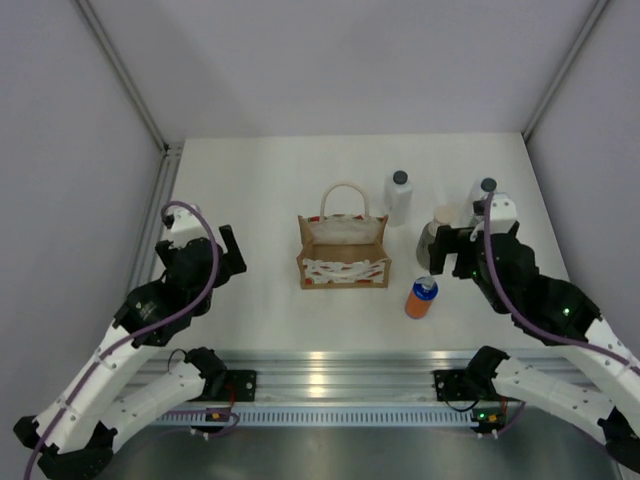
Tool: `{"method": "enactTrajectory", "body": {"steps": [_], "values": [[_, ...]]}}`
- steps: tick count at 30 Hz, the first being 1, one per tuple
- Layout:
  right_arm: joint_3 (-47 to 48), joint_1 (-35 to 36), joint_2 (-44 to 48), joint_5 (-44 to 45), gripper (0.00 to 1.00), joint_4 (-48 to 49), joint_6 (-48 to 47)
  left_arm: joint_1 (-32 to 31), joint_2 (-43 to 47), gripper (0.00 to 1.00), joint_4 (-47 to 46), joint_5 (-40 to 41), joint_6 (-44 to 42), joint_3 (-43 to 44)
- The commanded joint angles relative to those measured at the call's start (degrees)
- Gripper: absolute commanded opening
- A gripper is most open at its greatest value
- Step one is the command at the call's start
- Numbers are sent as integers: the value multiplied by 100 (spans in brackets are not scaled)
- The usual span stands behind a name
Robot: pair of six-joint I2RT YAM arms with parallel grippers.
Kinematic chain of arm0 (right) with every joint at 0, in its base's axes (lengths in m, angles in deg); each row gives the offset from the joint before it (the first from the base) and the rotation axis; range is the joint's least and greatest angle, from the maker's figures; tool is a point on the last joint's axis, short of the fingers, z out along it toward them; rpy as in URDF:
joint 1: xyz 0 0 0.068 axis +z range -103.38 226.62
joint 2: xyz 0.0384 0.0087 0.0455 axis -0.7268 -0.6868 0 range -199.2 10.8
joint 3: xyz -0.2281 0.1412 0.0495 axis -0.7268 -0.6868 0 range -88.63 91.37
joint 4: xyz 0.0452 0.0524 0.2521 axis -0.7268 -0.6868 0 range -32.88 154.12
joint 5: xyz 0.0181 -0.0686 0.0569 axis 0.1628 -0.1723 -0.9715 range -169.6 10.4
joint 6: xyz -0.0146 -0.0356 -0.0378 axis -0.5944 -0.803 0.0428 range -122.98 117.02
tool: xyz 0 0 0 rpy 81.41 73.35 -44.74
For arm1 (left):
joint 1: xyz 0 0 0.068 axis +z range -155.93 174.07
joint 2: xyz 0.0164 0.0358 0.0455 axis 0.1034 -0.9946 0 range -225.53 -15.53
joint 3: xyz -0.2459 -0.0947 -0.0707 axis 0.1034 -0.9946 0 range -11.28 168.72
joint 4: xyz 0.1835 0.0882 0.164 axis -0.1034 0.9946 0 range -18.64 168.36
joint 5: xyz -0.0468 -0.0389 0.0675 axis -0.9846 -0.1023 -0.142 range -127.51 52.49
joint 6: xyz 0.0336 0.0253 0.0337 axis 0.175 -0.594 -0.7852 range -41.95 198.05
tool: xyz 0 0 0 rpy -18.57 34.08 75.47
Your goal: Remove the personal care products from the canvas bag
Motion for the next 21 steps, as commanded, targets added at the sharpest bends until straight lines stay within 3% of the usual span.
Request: {"method": "enactTrajectory", "body": {"steps": [1,8,21], "values": [[671,-62,105,914,100,-958,-170,9,228,98,-16,402,14,142],[1051,-71,369,1099,99,-1302,-240,18,281,98,-42,834,172,204],[717,-62,1300,1442,100,-1574,-267,18,430,98,-42,1141,242,213]]}}
